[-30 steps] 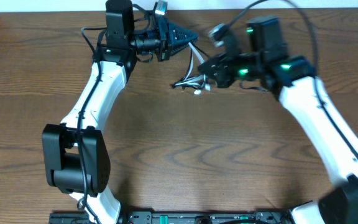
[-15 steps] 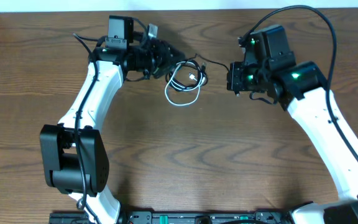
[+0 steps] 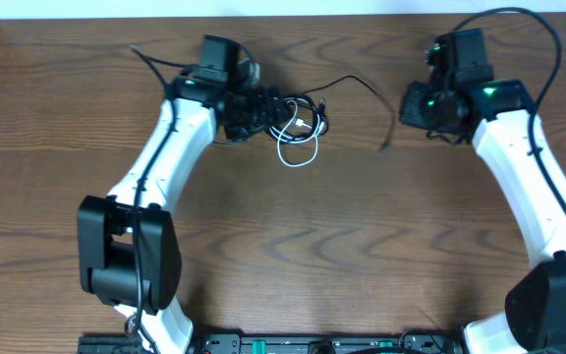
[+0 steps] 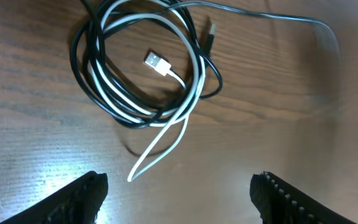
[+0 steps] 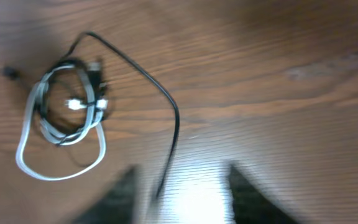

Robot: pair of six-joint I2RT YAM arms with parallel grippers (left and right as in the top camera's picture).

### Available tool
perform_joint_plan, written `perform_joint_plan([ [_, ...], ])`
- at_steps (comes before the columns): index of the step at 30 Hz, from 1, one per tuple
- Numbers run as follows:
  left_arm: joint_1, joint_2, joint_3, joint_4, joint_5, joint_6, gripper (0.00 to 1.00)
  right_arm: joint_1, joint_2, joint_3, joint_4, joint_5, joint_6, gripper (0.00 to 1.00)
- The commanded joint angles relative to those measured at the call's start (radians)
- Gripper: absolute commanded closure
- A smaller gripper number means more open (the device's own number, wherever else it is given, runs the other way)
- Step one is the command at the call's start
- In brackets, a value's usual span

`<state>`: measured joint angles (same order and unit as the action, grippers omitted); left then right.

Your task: Untangle cables

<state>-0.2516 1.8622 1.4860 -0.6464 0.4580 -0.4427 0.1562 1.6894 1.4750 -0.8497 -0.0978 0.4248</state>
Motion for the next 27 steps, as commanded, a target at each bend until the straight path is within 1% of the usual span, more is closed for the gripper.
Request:
perform_joint_plan([
  [1,-0.047,0.011,0.010,0.011,-0.183,0.022,0.21,-0.032,0.012,-0.002,-0.010,-0.027,-0.076,0.38],
  [3,-0.068,0.029,0.010,0.026,-0.224,0.022,0.21,-0.039,0.012,-0.002,-0.014,-0.046,-0.110,0.33],
  [5,-0.082,0.048,0.010,0.041,-0.247,0.019,0.21,-0.038,0.012,-0.002,-0.019,-0.050,-0.119,0.32],
  [12,-0.099,0.143,0.010,0.091,-0.277,0.020,0.22,-0.019,0.013,-0.002,-0.030,-0.051,-0.119,0.32],
  [14,-0.099,0.158,0.010,0.092,-0.281,0.020,0.25,-0.014,0.013,-0.002,-0.030,-0.051,-0.119,0.32],
  [16,-0.099,0.169,0.010,0.090,-0.291,0.023,0.33,-0.008,0.013,-0.002,-0.031,-0.051,-0.119,0.33],
  [17,-0.099,0.171,0.010,0.090,-0.291,0.024,0.43,-0.004,0.013,-0.002,-0.030,-0.051,-0.119,0.33],
  [18,-0.099,0.171,0.010,0.088,-0.291,0.024,0.57,0.001,0.013,-0.002,-0.028,-0.051,-0.119,0.33],
  [19,-0.099,0.171,0.010,0.087,-0.289,0.024,0.80,0.006,0.013,-0.002,-0.025,-0.054,-0.119,0.34],
  [20,-0.099,0.169,0.011,0.087,-0.277,0.024,0.92,0.010,0.013,-0.002,-0.021,-0.062,-0.119,0.34],
  [23,-0.098,0.144,0.026,0.071,-0.164,0.033,0.93,0.027,0.013,-0.002,0.002,-0.096,-0.121,0.35],
  [27,-0.090,0.048,0.037,0.067,0.004,0.073,0.93,0.050,0.013,-0.002,0.047,-0.177,-0.163,0.36],
])
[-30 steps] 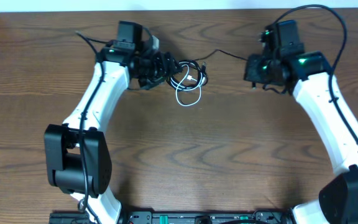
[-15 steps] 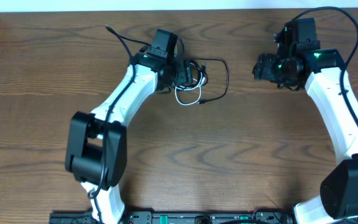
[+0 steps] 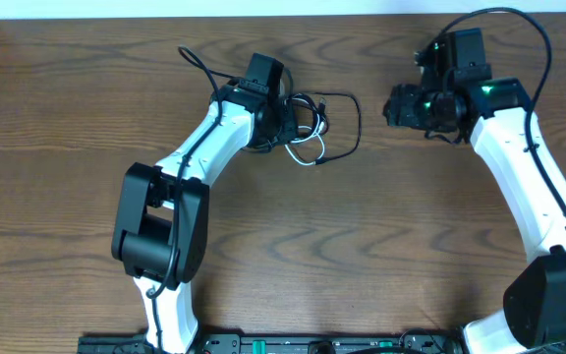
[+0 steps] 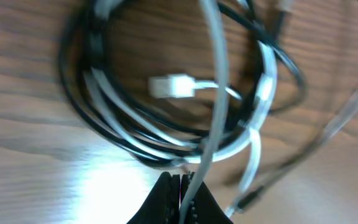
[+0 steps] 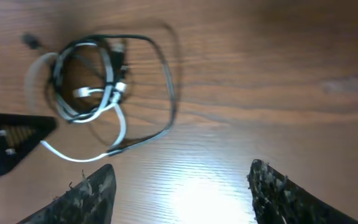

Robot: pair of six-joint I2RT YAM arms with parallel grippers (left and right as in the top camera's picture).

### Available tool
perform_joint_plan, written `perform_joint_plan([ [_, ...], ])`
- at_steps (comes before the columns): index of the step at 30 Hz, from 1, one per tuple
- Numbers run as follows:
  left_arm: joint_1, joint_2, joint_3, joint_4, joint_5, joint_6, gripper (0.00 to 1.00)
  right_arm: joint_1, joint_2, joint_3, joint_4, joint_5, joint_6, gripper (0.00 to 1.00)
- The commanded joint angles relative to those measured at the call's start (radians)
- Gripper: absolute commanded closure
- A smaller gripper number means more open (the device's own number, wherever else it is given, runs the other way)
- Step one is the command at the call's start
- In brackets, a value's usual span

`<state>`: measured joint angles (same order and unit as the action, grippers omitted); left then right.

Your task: Untangle cables

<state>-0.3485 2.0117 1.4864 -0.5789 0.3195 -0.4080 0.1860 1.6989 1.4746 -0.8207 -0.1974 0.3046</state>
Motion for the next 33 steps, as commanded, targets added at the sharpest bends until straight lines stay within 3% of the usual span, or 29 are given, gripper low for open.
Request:
perform_joint_plan([
  [1,0.013,-0.137,0.037,-0.004,0.162,0.039,0.92,0.026,0.003,-0.002,0.029,-0.099,-0.056,0.36],
  [12,0.110,-0.367,0.037,-0.188,0.467,0.105,0.92,0.119,0.003,-0.002,0.083,-0.173,-0.180,0.37],
  [17,0.126,-0.367,0.037,-0.175,0.698,0.104,0.93,0.170,0.010,-0.002,0.086,-0.181,-0.242,0.38],
  [22,0.154,-0.367,0.037,-0.141,0.879,0.089,0.92,0.188,0.046,-0.002,0.075,-0.317,-0.343,0.41],
  [33,0.187,-0.367,0.037,-0.115,0.911,-0.039,0.93,0.188,0.116,-0.002,0.069,-0.646,-0.503,0.45],
])
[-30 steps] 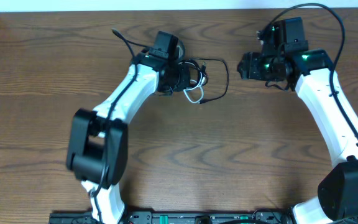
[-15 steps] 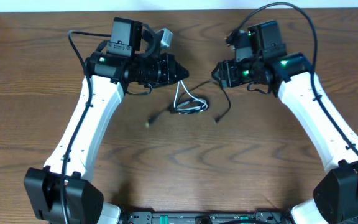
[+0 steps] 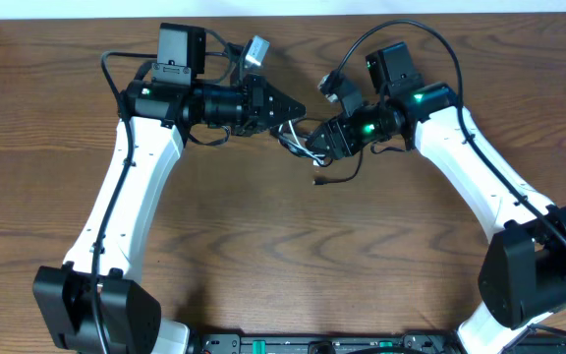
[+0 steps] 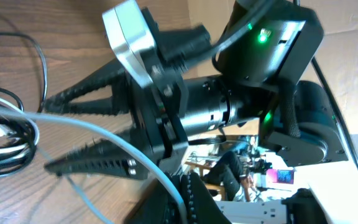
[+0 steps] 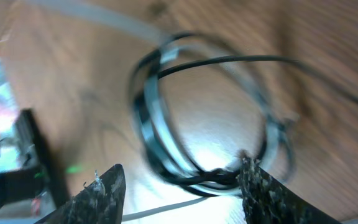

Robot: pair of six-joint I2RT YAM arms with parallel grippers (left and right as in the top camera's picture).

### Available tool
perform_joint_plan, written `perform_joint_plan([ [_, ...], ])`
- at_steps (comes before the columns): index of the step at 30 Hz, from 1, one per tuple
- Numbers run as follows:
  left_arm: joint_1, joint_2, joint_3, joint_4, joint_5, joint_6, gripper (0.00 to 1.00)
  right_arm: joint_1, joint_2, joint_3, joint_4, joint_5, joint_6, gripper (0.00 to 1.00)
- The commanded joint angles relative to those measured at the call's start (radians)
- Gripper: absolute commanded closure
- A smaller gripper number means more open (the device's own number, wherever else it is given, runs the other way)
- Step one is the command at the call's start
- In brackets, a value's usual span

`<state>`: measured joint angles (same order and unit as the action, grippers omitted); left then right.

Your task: Untangle cables

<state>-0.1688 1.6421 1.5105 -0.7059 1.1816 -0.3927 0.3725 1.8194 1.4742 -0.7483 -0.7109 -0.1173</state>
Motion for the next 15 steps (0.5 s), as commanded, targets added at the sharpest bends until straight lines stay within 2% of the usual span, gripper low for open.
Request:
perform_joint_plan([
  [1,0.007,0.003,0.013,0.024,0.048,-0.070,0.93,0.002,-0.005,-0.002,-0.002,-0.147,-0.093,0.45],
  [6,0.007,0.002,0.013,0.093,0.034,-0.153,0.92,0.002,-0.002,-0.002,-0.003,-0.254,-0.106,0.48],
  [11,0.007,0.003,0.013,0.169,0.025,-0.232,0.93,0.002,-0.001,-0.002,-0.003,-0.276,-0.103,0.50],
  [15,0.003,0.003,0.013,0.211,-0.066,-0.373,0.93,0.019,-0.001,-0.002,0.000,-0.329,-0.097,0.52],
])
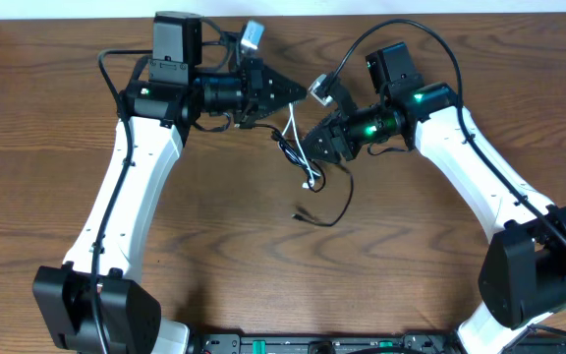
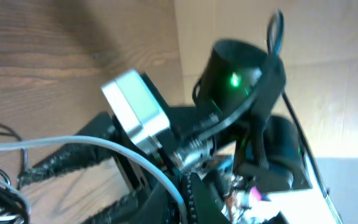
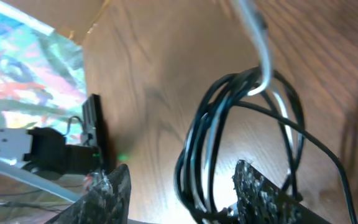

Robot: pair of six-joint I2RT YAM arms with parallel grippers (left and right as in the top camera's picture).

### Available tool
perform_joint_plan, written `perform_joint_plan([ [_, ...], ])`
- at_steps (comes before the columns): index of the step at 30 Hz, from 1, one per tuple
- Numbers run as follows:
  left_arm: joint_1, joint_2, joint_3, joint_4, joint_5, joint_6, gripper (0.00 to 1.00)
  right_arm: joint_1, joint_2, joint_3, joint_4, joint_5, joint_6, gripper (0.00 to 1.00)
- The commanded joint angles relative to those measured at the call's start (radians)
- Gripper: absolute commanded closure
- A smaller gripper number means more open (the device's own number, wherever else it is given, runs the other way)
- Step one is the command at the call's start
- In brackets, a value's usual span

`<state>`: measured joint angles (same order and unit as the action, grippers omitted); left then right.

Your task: Untangle cables

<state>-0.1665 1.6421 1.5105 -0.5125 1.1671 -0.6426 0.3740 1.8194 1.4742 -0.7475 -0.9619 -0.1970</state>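
A coil of black and white cables [image 1: 301, 147] hangs between my two grippers above the brown table [image 1: 263, 256]. My left gripper [image 1: 287, 90] points right and is shut on the white cable [image 2: 86, 144], pinched at its tips [image 2: 185, 191]. My right gripper [image 1: 310, 140] faces it, open, with the coil [image 3: 219, 124] looped between its wide-apart fingers [image 3: 107, 193]. The white strand [image 3: 257, 37] runs up out of the coil toward the left gripper. A black tail ending in a plug [image 1: 301, 216] trails onto the table.
The right arm's own black lead [image 1: 362, 39] arcs over the back of the table. Cardboard [image 2: 278, 74] and room clutter show beyond the table's edge in the left wrist view.
The coil now hangs higher from the white strand, and the black tail reaches further toward the front of the table. My left gripper sits slightly further back; the right stays open around the coil.
Both grippers were open, the left over the coil lying flat on the table, the right far off to the right. Then the left was shut on the white cable. Later it held that strand up while the open right gripper stood at the coil, which now hangs between them.
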Motion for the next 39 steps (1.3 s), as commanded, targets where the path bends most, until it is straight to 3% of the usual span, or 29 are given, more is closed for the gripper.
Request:
perform_joint_plan([
  [1,-0.002,0.003,0.013,0.027,-0.069,-0.148,0.93,0.027,-0.001,-0.002,0.001,-0.076,-0.017,0.55],
  [3,-0.003,0.003,0.013,0.051,-0.087,-0.196,0.92,0.043,-0.001,-0.002,0.013,0.000,0.050,0.62],
  [7,-0.003,0.002,0.013,0.117,-0.075,-0.293,0.93,0.092,0.010,-0.003,0.020,0.356,0.296,0.62],
  [14,-0.003,0.002,0.013,0.221,-0.009,-0.390,0.93,0.158,0.082,-0.003,0.094,0.481,0.418,0.65],
  [20,-0.003,0.002,0.013,0.240,0.003,-0.417,0.93,0.162,0.145,-0.003,0.142,0.526,0.575,0.95],
  [24,0.020,0.002,0.013,0.309,0.029,-0.417,0.93,0.144,0.150,-0.003,0.104,0.597,0.604,0.99],
  [28,0.096,0.002,0.013,0.357,0.053,-0.384,0.93,0.127,0.150,-0.003,0.024,0.668,0.604,0.99],
  [33,0.172,0.002,0.012,0.306,0.053,-0.333,0.92,0.101,0.150,-0.003,-0.041,0.722,0.604,0.99],
  [39,0.171,0.002,-0.009,0.111,0.020,-0.081,0.92,0.066,0.150,-0.003,-0.043,0.711,0.603,0.99],
])
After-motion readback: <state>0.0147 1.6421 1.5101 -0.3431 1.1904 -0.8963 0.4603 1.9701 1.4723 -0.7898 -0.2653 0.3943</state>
